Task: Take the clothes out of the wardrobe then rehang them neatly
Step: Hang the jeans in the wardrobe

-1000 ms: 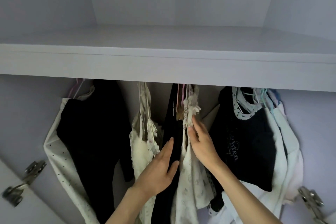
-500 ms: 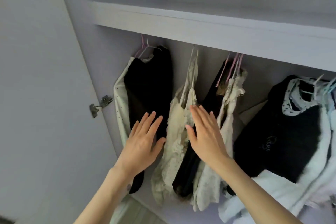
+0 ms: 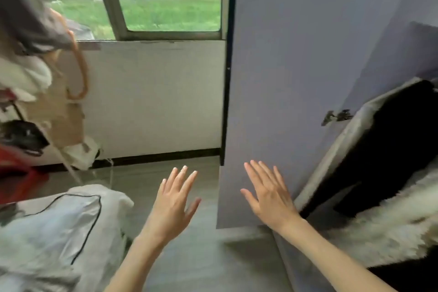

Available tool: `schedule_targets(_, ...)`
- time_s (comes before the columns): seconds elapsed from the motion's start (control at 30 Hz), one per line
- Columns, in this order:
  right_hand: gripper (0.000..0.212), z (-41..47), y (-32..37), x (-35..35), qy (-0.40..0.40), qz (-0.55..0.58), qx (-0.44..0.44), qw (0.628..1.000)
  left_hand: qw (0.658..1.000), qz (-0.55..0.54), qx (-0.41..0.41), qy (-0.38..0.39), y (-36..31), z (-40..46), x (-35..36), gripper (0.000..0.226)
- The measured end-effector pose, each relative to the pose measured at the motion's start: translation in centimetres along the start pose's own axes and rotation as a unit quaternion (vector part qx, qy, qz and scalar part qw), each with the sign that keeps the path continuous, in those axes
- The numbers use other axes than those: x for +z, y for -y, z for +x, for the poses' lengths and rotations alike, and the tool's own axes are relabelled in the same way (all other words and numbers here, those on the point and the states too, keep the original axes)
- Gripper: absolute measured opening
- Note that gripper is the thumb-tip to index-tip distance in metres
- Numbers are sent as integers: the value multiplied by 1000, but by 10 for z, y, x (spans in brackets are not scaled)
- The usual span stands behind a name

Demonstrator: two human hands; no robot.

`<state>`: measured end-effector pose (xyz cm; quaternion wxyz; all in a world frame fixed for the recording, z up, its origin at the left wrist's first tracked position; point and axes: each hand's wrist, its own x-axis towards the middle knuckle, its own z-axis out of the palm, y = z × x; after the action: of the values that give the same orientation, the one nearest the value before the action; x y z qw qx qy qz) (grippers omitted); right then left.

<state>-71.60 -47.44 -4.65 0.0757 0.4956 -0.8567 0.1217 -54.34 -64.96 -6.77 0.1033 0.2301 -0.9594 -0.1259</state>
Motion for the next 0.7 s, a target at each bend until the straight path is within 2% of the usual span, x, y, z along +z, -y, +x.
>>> schedule_targets(0.1, 59, 16, 91, 30, 20, 33, -84, 996, 993, -19, -115, -26, 70, -82, -13, 61)
schedule_targets(0.2, 57, 18, 182, 60, 46, 85, -144, 985, 972, -17, -233, -34, 133, -165, -27, 58)
schedule_targets(0.3, 57, 13, 263, 87, 79, 131, -197, 968, 946, -21, -321, -44, 181, -237, -42, 69)
schedule_targets(0.47, 60, 2, 362, 118, 156, 164, -280, 933, 888, -20, -451, -90, 208, -326, -52, 94)
schedule_targets(0.63, 86, 9, 423, 142, 206, 167, -363, 893, 837, -33, -539, -89, 223, -379, -50, 92)
schedule_targets(0.7, 82, 15, 444, 151, 211, 169, -384, 883, 826, -31, -558, -81, 230, -390, -50, 96)
